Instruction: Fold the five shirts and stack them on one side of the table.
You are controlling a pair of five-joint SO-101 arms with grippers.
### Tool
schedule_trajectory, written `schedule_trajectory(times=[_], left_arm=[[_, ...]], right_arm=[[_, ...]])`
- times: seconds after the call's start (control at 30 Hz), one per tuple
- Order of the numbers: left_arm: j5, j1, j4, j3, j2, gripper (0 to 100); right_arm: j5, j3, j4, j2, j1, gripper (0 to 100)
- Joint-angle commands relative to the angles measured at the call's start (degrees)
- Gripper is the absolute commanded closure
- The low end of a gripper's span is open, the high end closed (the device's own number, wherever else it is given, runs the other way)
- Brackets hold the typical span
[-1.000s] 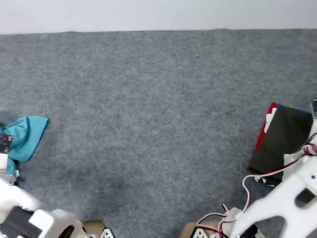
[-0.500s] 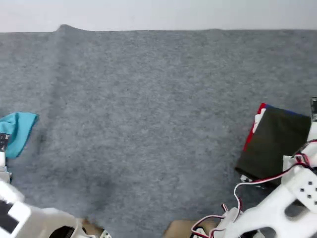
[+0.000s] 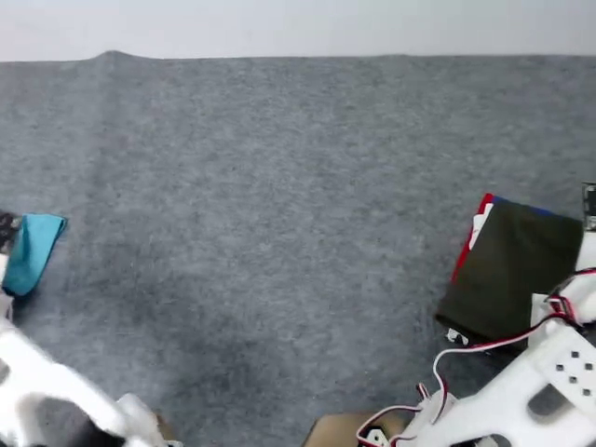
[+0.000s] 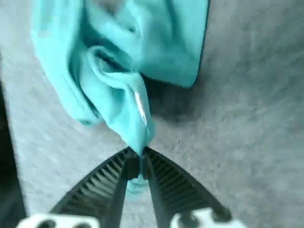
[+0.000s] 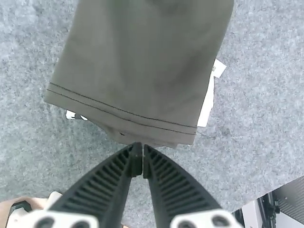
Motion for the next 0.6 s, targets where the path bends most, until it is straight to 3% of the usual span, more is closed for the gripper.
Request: schedule_trajectory(times=[0.0,0.2,0.37,0.57], left_arm=[[6.07,6.07,5.27,-1.54,-12.75,100],[21.71,18.29,4.22,-1.89,-28.92,100],[35.16,27.43,-1.14,-1.89,-40.09,100],[41.85,29.63,-4.40,-7.52,-47.21,100]], right_arm=[[0.44,-0.18,2.24,-1.36,-0.66,98.8],[0.44,-0.18,2.24,-1.36,-1.19,98.8],[0.26,-0.18,2.24,-1.36,-6.11,98.8],[-2.37,-0.18,2.33,-1.36,-11.03,98.8]])
